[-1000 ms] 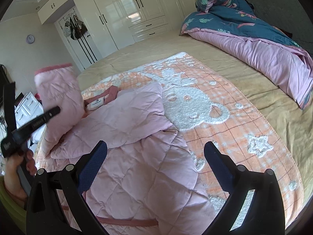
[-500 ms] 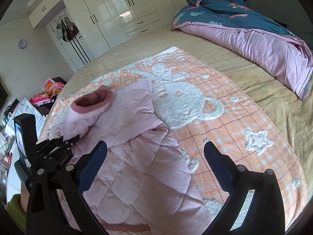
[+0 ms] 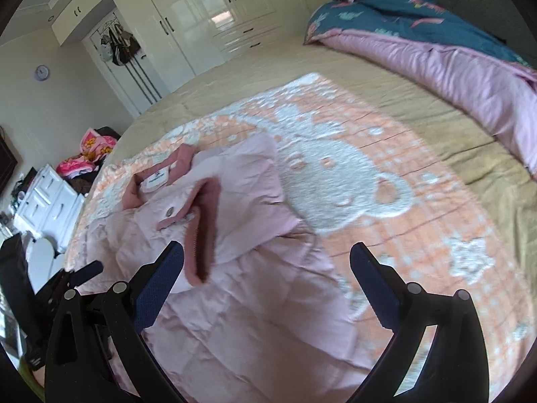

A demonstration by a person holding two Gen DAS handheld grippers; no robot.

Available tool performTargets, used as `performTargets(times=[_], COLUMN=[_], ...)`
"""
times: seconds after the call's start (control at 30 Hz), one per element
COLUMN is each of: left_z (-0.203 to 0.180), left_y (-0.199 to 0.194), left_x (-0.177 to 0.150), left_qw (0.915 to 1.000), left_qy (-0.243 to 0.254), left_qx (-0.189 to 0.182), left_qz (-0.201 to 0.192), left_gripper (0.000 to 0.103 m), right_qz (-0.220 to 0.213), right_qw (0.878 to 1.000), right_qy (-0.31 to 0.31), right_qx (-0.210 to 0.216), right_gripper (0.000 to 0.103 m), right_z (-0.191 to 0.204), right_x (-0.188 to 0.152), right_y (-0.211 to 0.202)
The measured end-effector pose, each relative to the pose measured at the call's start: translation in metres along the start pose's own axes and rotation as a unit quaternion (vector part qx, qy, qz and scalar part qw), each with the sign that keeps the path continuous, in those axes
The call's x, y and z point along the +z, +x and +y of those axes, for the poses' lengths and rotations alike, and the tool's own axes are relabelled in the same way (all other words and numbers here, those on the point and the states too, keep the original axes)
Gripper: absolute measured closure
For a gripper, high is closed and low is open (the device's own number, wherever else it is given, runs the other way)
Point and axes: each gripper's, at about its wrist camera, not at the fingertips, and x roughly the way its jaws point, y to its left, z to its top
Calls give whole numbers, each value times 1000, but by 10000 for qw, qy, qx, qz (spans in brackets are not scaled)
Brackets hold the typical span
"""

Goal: Fold large clothes

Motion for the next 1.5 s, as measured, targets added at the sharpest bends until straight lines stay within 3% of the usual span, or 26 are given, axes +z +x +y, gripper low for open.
performTargets(times=[0.3,0.43,0.63,0.67,0.77,0.83,0.87,0.97,1.1,1.3,1.5], left_z=[81,116,155,160,171,176,177,180,183,185,183], left_y=[-25,-35,-49,-50,-54,-55,-56,-59,-60,-62,-56], left_x=[-17,-25,-39,-41,-47,-49,-49,-52,-52,-45,-34], left_qw=[9945,9885,9796,9782,9748,9734,9730,9713,9701,9698,9708], left_qy=[-750,-1135,-1669,-1741,-1918,-1976,-2001,-2076,-2121,-2119,-2076], left_qx=[730,994,1103,1109,1107,1121,1112,1118,1128,1150,1148], left_qz=[-21,-77,-210,-228,-269,-291,-298,-317,-342,-378,-363], left_gripper=[9,9,9,9,9,9,9,9,9,9,9], right_qz=[604,744,799,792,821,736,667,497,83,-594,-704], right_qw=[9972,9965,9936,9933,9922,9933,9941,9950,9951,9842,9816], right_qy=[-229,9,616,643,636,542,453,217,-353,-1259,-1478], right_qx=[388,392,508,550,695,708,728,840,922,1096,982], right_gripper=[4,4,5,8,46,54,64,77,82,85,85], right_z=[59,63,51,51,53,56,58,64,83,113,110], right_x=[-17,-22,-27,-28,-30,-32,-32,-29,-18,27,58], right_y=[61,77,93,94,96,93,91,83,63,27,34])
